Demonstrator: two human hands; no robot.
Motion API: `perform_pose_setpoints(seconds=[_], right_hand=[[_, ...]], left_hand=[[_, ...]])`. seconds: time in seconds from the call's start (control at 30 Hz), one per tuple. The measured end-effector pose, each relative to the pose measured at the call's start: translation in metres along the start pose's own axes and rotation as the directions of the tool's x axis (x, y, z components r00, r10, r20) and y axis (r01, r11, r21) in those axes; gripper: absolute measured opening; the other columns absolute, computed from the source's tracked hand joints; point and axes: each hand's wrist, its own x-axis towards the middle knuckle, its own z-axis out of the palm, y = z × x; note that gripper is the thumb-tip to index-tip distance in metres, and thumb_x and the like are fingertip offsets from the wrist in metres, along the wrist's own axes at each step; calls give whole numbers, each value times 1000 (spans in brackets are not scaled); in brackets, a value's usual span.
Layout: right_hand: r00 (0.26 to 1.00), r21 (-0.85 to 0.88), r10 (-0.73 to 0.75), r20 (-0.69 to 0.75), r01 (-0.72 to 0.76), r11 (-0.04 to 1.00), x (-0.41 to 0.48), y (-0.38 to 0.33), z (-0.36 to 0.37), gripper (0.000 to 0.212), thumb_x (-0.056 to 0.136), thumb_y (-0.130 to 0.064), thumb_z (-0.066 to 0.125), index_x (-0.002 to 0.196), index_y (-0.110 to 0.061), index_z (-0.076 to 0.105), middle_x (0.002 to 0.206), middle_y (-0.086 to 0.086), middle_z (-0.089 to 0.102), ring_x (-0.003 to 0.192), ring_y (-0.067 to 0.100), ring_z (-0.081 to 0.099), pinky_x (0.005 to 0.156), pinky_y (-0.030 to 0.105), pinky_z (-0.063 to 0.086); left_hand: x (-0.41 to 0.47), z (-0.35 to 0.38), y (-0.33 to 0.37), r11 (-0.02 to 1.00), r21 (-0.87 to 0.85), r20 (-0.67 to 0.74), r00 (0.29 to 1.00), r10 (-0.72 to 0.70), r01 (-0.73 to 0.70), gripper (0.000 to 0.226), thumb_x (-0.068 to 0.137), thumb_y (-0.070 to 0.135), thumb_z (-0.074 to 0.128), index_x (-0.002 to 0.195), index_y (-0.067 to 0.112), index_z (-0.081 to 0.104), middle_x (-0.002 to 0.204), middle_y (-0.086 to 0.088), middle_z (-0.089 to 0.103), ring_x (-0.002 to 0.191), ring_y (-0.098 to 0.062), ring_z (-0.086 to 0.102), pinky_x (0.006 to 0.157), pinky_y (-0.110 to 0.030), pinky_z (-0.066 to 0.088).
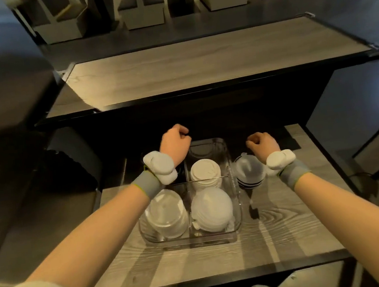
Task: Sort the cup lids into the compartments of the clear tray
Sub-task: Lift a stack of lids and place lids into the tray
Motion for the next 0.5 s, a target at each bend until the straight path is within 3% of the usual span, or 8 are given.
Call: perform_pose_setpoints(seconds=[0.07,0.13,0.2,0.27,0.33,0.43,0.47,0.5], right_hand=[[995,46,41,90,-46,998,7,22,-5,40,91,-27,55,124,-6,54,127,19,55,116,36,52,99,44,43],[981,90,64,185,-81,993,13,41,-9,48,91,-30,55,130,-4,47,132,18,53,121,34,50,98,38,40],[958,118,76,275,-112,987,19,57,-12,53,92,-33,53,135,-4,41,136,17,49,124,33,47,98,34,38],[929,148,90,360,-152,977,28,70,-15,55,93,-34,50,138,-5,37,138,17,47,125,33,47,95,34,39],[893,180,100,438,-197,964,35,79,-15,56,94,-37,47,139,-7,34,138,17,46,122,34,48,84,35,40],[845,199,80,529,-215,956,44,88,-16,58,93,-41,47,140,-10,33,137,16,47,120,33,49,80,34,40],[832,218,69,551,-223,950,43,86,-13,59,92,-42,48,140,-11,32,138,16,47,121,33,49,81,34,40],[811,241,58,583,-240,940,44,86,-12,60,92,-43,49,141,-13,31,139,16,45,122,33,48,84,35,40]], left_hand=[[-4,18,31,958,-265,179,982,-64,110,21,91,4,46,108,0,58,76,-13,64,49,-6,59,46,-19,44],[-8,37,57,839,-432,386,909,-160,331,14,93,9,46,96,1,57,66,-9,61,41,-6,59,40,-16,45],[-11,61,77,702,-455,585,779,-228,547,20,96,17,43,91,3,57,71,-12,67,59,-17,68,51,-23,54],[-17,89,89,658,-351,718,643,-267,666,29,98,25,40,106,1,54,99,-22,67,94,-30,66,72,-32,55],[-23,114,94,534,-312,769,539,-344,786,47,98,30,39,133,-1,38,131,-29,50,122,-38,50,92,-40,45],[-20,150,86,232,-388,710,450,-542,892,73,91,28,57,147,3,18,146,-24,34,134,-34,36,109,-35,28],[-20,150,82,272,-421,620,493,-610,865,82,84,23,68,148,6,19,148,-20,33,135,-31,34,108,-27,27],[-25,155,79,402,-424,502,580,-642,812,91,77,18,75,148,7,19,150,-16,31,137,-28,32,107,-24,27]])
